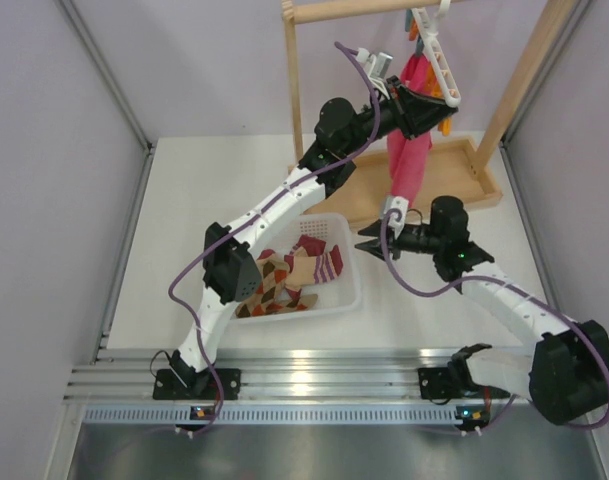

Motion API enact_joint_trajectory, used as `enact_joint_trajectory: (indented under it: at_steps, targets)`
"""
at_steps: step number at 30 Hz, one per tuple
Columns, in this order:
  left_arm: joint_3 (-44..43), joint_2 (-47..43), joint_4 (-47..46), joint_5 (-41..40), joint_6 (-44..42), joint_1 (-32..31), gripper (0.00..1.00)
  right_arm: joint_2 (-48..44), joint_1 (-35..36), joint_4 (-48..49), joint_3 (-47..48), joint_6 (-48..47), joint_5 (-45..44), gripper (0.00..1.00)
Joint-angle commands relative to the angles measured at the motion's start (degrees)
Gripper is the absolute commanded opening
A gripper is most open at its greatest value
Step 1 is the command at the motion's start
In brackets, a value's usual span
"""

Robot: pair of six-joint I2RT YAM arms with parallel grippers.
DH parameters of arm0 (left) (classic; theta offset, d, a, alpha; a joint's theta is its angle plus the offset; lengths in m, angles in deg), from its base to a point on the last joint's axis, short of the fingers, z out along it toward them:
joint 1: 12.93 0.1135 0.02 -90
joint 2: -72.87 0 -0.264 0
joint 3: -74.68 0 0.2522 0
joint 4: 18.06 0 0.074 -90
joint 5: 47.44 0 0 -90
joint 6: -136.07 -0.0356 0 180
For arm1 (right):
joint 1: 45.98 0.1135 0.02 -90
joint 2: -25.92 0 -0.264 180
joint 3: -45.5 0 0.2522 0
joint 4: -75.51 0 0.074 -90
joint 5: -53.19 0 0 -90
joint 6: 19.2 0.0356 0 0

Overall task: Clip the socks to the hanger
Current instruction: Pick up the sock from the bin.

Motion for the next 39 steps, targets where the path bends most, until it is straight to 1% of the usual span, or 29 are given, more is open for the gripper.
enact_joint_trajectory:
  at_steps: [1, 2, 4, 5, 6, 7, 9, 10, 11, 12, 13, 15, 20, 27, 33, 39]
  targets:
    - [-1.49, -0.36, -2.89, -4.44, 0.24, 1.2, 0.0, 3.39, 5.47, -2.04, 3.42, -14.1, -5.29, 0.35]
    - [-1.4, -0.36, -2.89, -4.44, 0.07, 1.2, 0.0, 4.28, 8.09, -3.53, 5.69, -15.25, -7.23, 0.35]
    - [-1.23, -0.62, -2.81, -4.53, -0.29, 1.2, 0.0, 6.73, 10.13, -6.87, 8.42, -18.15, -12.14, 0.34]
    - [-0.96, -0.8, -2.81, -4.44, -0.46, 1.2, 0.0, 7.36, 12.05, -11.14, 10.96, -19.21, -13.57, 0.34]
    - [-0.87, -0.63, -2.89, -4.53, -0.55, 1.2, 0.0, 7.8, 13.03, -12.93, 12.03, -20.53, -15.06, 0.34]
    - [-0.79, -0.8, -2.89, -4.44, -0.55, 1.2, 0.0, 8.5, 13.91, -15.38, 13.0, -24.37, -17.34, 0.34]
    - [-0.52, -0.71, -2.98, -4.44, -0.55, 1.2, 0.0, 8.86, 16.45, -21.62, 14.76, -28.78, -19.55, 0.35]
    - [-0.52, -0.89, -3.24, -4.26, -0.38, 1.2, 0.0, 9.73, 17.07, -23.73, 15.37, -32.89, -20.95, 0.35]
    - [-0.44, -0.8, -3.25, -4.26, -0.29, 1.12, 0.0, 10.35, 17.6, -25.58, 16.68, -34.59, -21.83, 0.36]
    - [-0.43, -0.8, -3.25, -4.26, -0.2, 1.12, 0.0, 11.22, 18.91, -30.3, 17.57, -36.17, -22.89, 0.36]
    - [-0.35, -0.97, -3.42, -4.18, -0.2, 1.2, 0.0, 13.23, 19.36, -32.96, 18.79, -39.66, -24.03, 0.37]
    - [0.09, -1.15, -3.6, -4.26, 0.06, 1.2, 0.0, 15.09, 20.06, -37.62, 21.87, -40.93, -25.0, 0.4]
    - [1.15, -1.5, -4.12, -4.26, 0.06, 1.2, 0.0, 18.79, 20.86, -42.21, 25.13, -45.49, -25.53, 0.43]
    - [1.5, -1.59, -4.56, -4.26, 0.42, 1.2, 0.0, 24.41, 24.63, -48.8, 30.66, -47.87, -27.64, 0.42]
    - [2.38, -2.12, -5.0, -4.26, 0.42, 1.2, 0.0, 31.7, 26.22, -57.06, 37.61, -49.54, -32.21, 0.42]
    - [3.17, -2.38, -5.53, -4.26, 0.24, 1.29, 0.0, 35.57, 26.66, -60.05, 39.72, -51.13, -36.95, 0.46]
